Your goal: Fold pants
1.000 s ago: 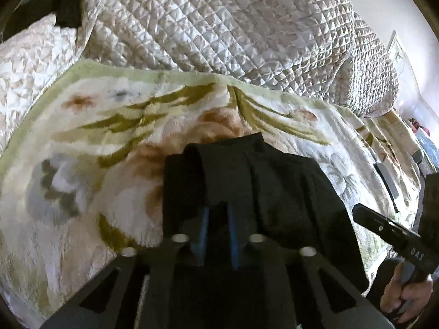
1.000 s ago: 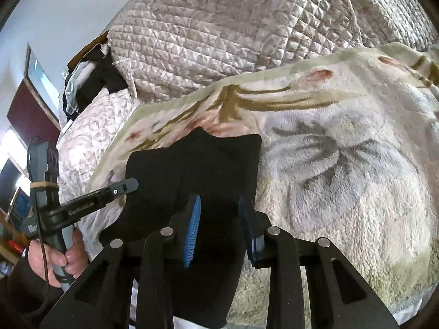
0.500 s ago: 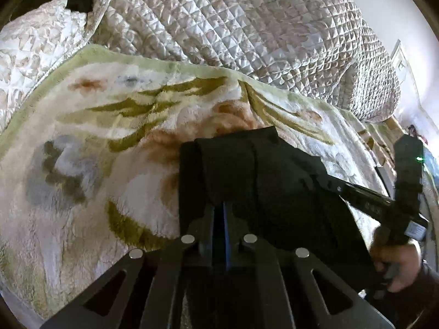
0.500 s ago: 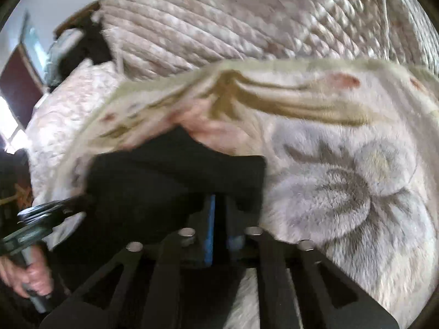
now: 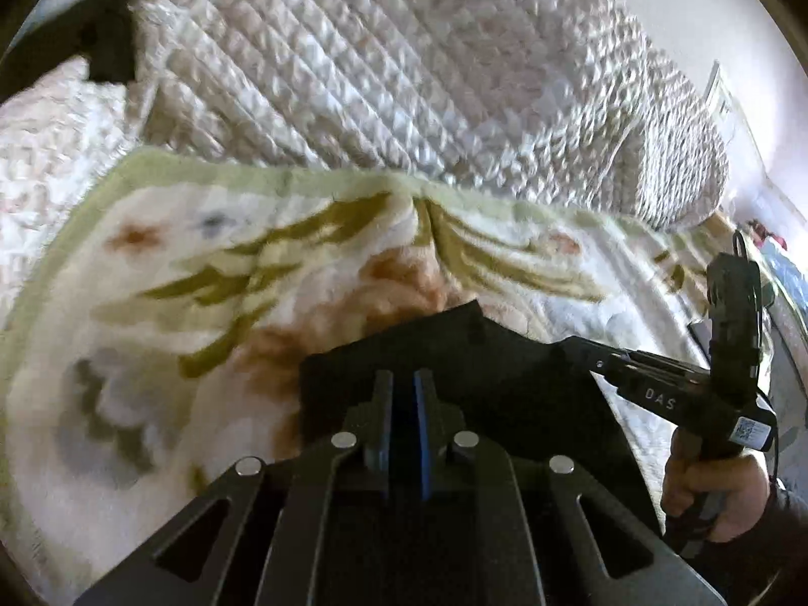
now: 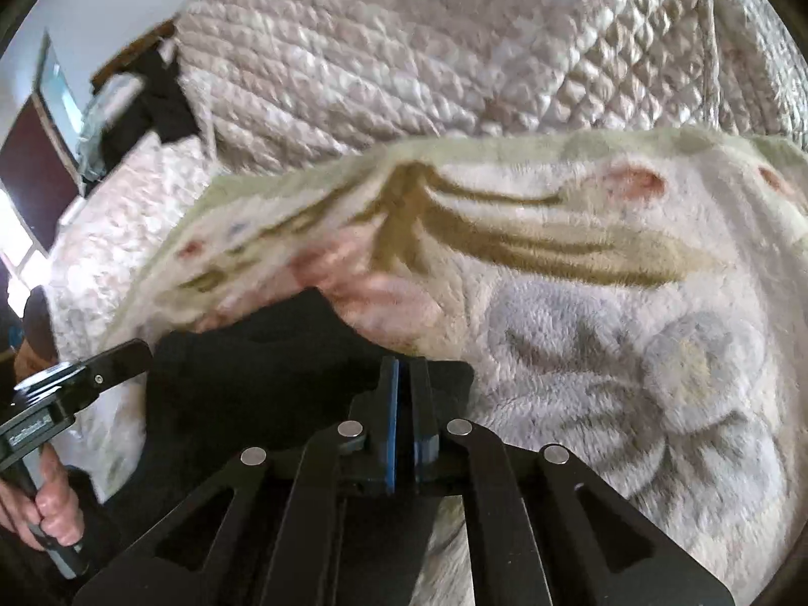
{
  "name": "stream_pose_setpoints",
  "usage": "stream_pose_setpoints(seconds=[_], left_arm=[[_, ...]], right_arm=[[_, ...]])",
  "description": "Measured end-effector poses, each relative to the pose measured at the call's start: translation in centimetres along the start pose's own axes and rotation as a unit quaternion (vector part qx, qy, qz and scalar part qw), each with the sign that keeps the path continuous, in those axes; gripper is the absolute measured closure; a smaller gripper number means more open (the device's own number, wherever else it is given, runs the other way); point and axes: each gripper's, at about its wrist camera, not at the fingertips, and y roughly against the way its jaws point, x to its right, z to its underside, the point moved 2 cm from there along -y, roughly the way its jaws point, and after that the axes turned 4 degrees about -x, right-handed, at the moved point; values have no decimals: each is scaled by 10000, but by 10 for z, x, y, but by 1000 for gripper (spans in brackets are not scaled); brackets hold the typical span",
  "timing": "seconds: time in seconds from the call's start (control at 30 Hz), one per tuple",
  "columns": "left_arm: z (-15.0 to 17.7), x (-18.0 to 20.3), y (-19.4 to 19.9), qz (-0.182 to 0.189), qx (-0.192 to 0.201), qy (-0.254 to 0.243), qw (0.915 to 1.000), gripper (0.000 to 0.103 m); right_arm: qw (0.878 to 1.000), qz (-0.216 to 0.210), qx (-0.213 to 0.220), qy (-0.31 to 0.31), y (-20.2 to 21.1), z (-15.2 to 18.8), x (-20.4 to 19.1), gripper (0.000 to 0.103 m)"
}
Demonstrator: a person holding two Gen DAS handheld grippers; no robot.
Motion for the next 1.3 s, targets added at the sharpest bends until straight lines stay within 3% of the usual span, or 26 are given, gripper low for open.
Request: stream_pose_setpoints(seconds=[0.07, 0.23, 0.4, 0.77, 0.97, 1.3], left_arm=[[3, -7, -21, -36, -250, 117, 9996, 91], [9, -12, -13, -138, -133, 99, 9998, 91], [21, -8, 13, -211, -8, 33, 9998, 91], [71, 17, 70, 103, 229, -191, 9995, 91], [96, 22, 57, -4, -109, -294, 9995, 91], [101, 18, 53, -315, -119, -333, 9989, 91]], right_arm=[[9997, -95, -24, -206, -7, 1, 7, 100], [9999, -29, 61, -114, 11, 8, 2, 100], [9997, -97, 125, -159, 40, 35, -4, 100], [9991, -61, 170, 372, 83, 98, -47, 92], [9982, -8, 77, 586, 78, 118, -59, 90], [9958, 209, 311, 840, 78, 130, -62, 89]])
